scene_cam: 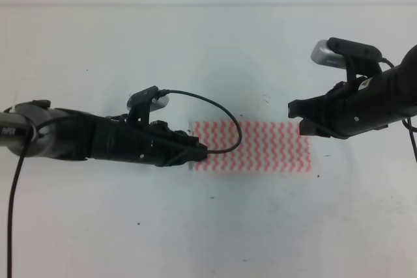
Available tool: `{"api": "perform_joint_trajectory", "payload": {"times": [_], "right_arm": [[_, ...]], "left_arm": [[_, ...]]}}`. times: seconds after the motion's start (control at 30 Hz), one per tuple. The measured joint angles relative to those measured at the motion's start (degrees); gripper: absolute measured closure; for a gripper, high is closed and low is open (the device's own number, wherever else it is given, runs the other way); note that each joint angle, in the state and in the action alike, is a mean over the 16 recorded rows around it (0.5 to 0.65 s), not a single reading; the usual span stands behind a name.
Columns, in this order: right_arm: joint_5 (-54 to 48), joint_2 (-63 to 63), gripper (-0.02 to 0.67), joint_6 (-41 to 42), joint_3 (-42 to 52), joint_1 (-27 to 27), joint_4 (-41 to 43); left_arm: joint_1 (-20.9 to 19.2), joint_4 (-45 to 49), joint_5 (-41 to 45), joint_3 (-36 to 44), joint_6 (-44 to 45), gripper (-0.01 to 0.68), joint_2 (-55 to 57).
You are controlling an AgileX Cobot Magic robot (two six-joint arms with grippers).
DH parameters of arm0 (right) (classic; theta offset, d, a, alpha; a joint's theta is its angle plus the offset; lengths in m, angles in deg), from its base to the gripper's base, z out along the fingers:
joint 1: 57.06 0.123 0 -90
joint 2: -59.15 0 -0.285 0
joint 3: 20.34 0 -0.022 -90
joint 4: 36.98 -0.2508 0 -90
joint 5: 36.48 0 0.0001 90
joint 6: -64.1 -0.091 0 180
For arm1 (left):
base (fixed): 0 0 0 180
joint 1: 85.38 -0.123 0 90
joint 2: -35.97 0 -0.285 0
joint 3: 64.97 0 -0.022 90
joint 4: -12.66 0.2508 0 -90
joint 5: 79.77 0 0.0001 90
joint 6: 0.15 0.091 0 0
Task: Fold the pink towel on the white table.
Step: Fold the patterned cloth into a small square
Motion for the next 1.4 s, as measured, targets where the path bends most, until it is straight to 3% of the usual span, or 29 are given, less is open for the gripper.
{"api": "perform_joint_trajectory", "payload": {"times": [0.43, 1.03, 1.4], "right_arm": [[-0.10, 0.03, 0.667, -0.06, 0.01, 0.01, -0.08], [0.25, 2.00, 0.663, -0.72, 0.00, 0.00, -2.00], [1.78, 3.67, 0.568, -1.51, 0.00, -0.07, -2.70]], "left_arm": [[-0.07, 0.38, 5.18, -5.63, -2.06, 0.677, 0.48], [-0.07, 5.34, -2.48, -7.83, -2.87, 0.677, 2.41], [-0.07, 5.61, -2.39, -7.93, -3.22, 0.677, 4.15]]}}
